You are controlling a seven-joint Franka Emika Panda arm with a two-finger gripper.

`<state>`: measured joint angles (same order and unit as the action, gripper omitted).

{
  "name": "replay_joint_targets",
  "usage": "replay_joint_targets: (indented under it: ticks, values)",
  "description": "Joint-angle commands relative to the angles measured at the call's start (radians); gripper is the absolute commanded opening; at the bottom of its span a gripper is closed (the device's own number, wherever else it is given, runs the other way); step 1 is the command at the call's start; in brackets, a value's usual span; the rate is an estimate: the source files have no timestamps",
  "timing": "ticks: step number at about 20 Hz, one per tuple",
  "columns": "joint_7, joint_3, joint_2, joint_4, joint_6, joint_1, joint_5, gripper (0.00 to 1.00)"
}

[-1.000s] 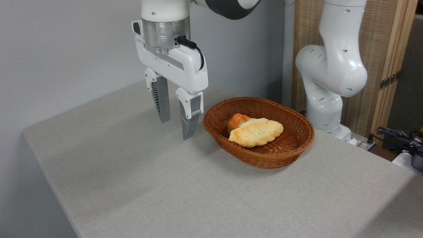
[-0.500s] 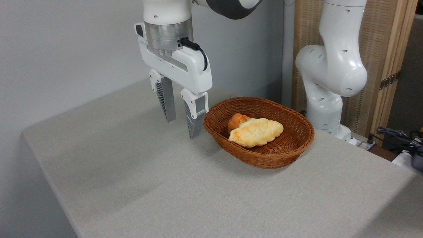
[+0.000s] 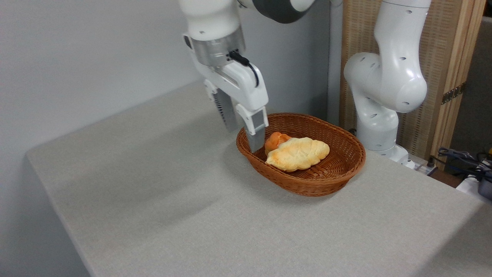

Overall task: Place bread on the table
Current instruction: 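Lower the gripper into the basket and close it on the bread roll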

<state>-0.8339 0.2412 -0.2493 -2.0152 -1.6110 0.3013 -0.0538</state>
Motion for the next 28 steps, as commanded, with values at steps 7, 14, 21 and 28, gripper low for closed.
replay_joint_targets:
  ticks: [7, 14, 21, 28]
  values:
    - [-0.145, 0.009, -0.085, -0.247, 0.019, 0.01, 0.097, 1.0]
    - [-0.235, 0.009, -0.045, -0.29, -0.01, 0.013, 0.115, 0.93]
    - [-0.252, -0.002, 0.015, -0.29, -0.018, 0.061, 0.103, 0.68]
    - [-0.254, 0.0, 0.016, -0.289, -0.017, 0.062, 0.101, 0.21]
